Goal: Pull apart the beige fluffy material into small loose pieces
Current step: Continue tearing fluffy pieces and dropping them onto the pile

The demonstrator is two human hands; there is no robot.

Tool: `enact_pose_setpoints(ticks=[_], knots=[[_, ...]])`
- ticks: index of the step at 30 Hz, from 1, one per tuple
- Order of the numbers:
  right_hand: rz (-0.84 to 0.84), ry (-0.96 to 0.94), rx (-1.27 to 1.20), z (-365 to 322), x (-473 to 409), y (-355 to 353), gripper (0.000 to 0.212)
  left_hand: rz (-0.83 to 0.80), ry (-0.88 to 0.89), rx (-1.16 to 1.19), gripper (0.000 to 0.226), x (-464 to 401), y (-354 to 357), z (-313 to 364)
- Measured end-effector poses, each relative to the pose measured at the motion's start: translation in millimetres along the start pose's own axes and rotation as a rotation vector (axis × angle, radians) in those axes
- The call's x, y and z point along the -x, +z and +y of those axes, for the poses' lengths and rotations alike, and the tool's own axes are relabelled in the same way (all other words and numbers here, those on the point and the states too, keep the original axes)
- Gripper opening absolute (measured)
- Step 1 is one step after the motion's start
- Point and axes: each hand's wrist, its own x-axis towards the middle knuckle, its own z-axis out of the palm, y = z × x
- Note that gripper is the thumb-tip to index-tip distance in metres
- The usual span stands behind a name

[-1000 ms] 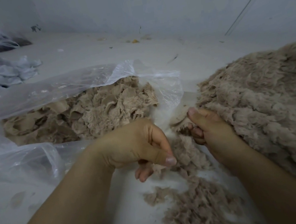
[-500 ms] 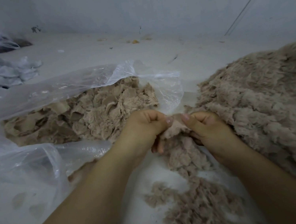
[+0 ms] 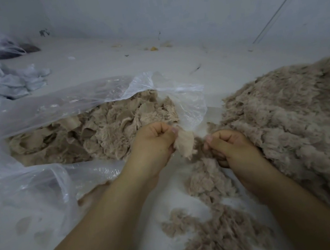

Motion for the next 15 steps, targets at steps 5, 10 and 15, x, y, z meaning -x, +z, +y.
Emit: enact_pose_setpoints(ticks=[5, 10, 15], knots=[[-0.007, -0.032, 0.13, 2.7, 2.8, 0.1, 0.033, 0.165, 0.076, 0.125, 0.024, -6.0, -7.3, 3.1], [-0.045, -0.058, 0.217, 3.9, 4.9, -0.6, 0.014, 0.211, 0.08, 0.276, 0.026, -19.6, -7.4, 12.6], [-0.037, -0.069, 0.24, 2.1, 5.8, -0.4, 0.011, 0.192, -0.028, 0.183, 0.049, -10.5, -4.0, 9.5]])
